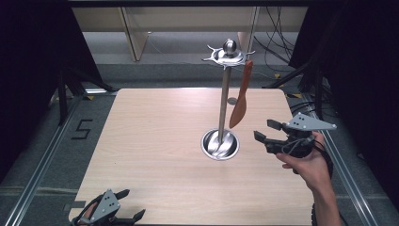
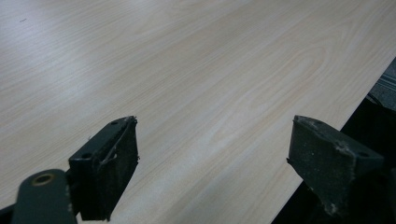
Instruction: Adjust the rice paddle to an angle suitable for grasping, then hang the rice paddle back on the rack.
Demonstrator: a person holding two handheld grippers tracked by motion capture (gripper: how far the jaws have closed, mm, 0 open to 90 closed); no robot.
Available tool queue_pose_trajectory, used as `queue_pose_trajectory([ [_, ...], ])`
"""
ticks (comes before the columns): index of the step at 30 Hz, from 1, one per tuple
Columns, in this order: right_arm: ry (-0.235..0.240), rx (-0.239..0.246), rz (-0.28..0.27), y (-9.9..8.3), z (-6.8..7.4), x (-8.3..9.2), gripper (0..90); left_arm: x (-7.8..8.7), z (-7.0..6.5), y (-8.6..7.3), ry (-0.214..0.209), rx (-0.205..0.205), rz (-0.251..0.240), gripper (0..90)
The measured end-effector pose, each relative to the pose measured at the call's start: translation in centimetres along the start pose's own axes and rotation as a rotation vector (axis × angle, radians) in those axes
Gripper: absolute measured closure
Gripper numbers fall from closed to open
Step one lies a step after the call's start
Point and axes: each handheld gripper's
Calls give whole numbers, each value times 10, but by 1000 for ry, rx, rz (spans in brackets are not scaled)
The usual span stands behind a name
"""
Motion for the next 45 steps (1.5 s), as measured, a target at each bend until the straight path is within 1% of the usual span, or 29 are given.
queue_pose_trajectory([
  [3,7,10,23,-6,1,-3,356,0,0,1,-4,2,6,153],
  [5,8,-4,53,-12,3,-6,352,-1,-1,1,-7,4,-4,153],
  [6,8,14,49,-14,1,-8,350,-1,-1,1,-7,4,-4,153],
  [7,7,12,56,-17,2,-9,349,-3,-3,1,-5,33,-10,153],
  [12,-5,-2,86,-24,2,-9,348,-1,-1,1,-9,25,3,153],
  [13,-3,8,86,-25,1,-9,348,-1,0,2,-3,6,-4,153],
  [15,-9,-7,102,-31,3,-9,347,-1,1,3,-4,0,-3,153],
  [16,-6,-11,108,-33,3,-9,347,-1,-1,2,-3,36,-11,153],
  [19,-7,-26,126,-41,2,-10,346,0,3,2,7,-4,12,153],
  [20,-5,-13,137,-44,-1,-11,345,0,3,1,8,-10,16,153],
  [21,-10,-19,142,-46,-1,-12,345,0,1,1,7,6,-2,153],
  [22,-5,-28,164,-51,-1,-14,342,0,0,2,5,15,3,153],
  [24,-11,-31,155,-53,-1,-15,341,0,0,2,7,16,3,153],
  [25,-8,-11,163,-53,-2,-15,341,0,0,2,6,9,6,153],
  [26,-14,-36,162,-55,0,-14,339,0,1,2,2,1,0,153],
  [27,-11,-40,165,-55,0,-12,338,-1,0,1,3,27,-3,153],
  [28,-11,-40,165,-55,0,-12,338,-1,0,1,3,27,-3,153],
  [30,-7,-33,161,-57,1,-13,337,1,2,2,-1,-2,-3,153],
  [31,-7,-32,173,-58,2,-12,336,0,2,2,2,-3,-15,153],
  [32,-4,-15,182,-60,1,-14,334,0,0,1,9,20,-10,153],
  [33,-3,-13,178,-61,1,-14,334,2,1,2,6,-8,-3,153],
  [36,-9,-43,185,-63,2,-14,333,2,2,2,0,-17,1,153],
  [37,-4,-29,178,-63,0,-15,333,2,2,2,3,-18,1,153],
  [38,-13,-38,180,-66,1,-15,332,1,1,1,8,-20,-3,153],
  [39,-4,-26,186,-66,-1,-15,332,2,2,1,11,-41,19,153],
  [40,-7,-45,199,-68,1,-14,331,1,2,1,15,-40,12,153],
  [42,-6,-33,196,-70,0,-16,327,1,1,1,13,-30,5,153],
  [44,-2,-18,204,-73,-1,-17,317,1,2,1,15,-42,14,153],
  [45,-5,-20,209,-74,-1,-17,316,1,0,1,7,-5,12,153],
])
Point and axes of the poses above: each handheld gripper's, and its own axes: x roughly backward along the jaws, y roughly out of its top, z roughly to its left, and after that the axes turned 9 degrees about -x, right-handed
